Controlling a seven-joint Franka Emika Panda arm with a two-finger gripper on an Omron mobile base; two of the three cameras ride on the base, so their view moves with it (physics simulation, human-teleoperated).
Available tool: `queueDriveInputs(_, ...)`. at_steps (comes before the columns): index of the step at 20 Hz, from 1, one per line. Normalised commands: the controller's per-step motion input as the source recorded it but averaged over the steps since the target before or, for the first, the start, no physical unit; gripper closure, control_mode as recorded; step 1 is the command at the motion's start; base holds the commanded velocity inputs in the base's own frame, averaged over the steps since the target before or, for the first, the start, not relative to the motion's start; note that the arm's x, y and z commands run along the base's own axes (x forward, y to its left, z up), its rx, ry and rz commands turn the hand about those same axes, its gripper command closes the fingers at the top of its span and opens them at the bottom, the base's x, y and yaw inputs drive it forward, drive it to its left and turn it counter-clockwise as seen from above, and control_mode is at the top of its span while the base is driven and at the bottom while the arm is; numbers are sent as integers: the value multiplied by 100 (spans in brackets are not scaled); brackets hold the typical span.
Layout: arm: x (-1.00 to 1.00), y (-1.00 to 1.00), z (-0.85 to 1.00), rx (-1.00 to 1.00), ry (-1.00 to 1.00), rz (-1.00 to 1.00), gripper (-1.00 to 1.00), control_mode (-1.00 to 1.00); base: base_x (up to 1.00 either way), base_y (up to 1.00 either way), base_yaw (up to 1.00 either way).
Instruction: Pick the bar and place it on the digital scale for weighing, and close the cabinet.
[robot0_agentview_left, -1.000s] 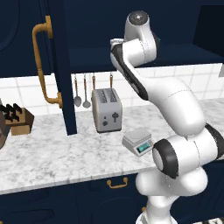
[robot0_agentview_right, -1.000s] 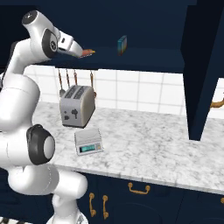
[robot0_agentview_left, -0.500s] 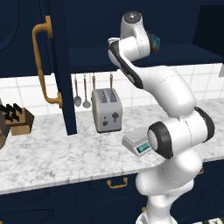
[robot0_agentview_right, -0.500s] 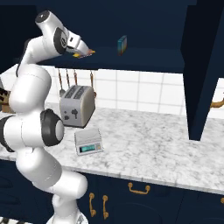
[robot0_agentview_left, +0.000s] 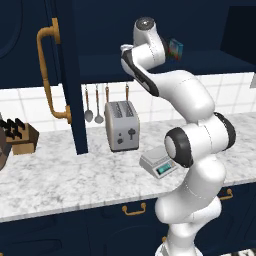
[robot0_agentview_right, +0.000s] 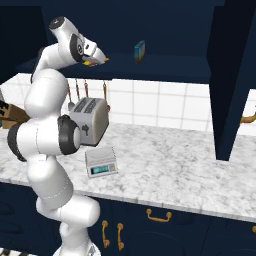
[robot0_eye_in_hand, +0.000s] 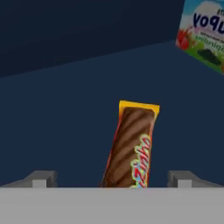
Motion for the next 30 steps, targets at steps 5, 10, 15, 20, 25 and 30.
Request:
queueDriveInputs(5, 34, -2, -20, 0, 0, 0, 100, -100, 0, 0, 0)
queueDriveInputs(10, 24, -1, -26, 0, -7, 0, 100, -100, 0, 0, 0)
queueDriveInputs(15, 2, -3, -11, 1, -17, 0, 100, -100, 0, 0, 0)
queueDriveInputs(20, -20, 0, -2, 4, -23, -1, 100, -100, 0, 0, 0)
queueDriveInputs(25, -69, -4, 14, 6, -4, -12, 100, -100, 0, 0, 0)
queueDriveInputs(30, -100, -4, 26, 8, 0, -19, 100, -100, 0, 0, 0)
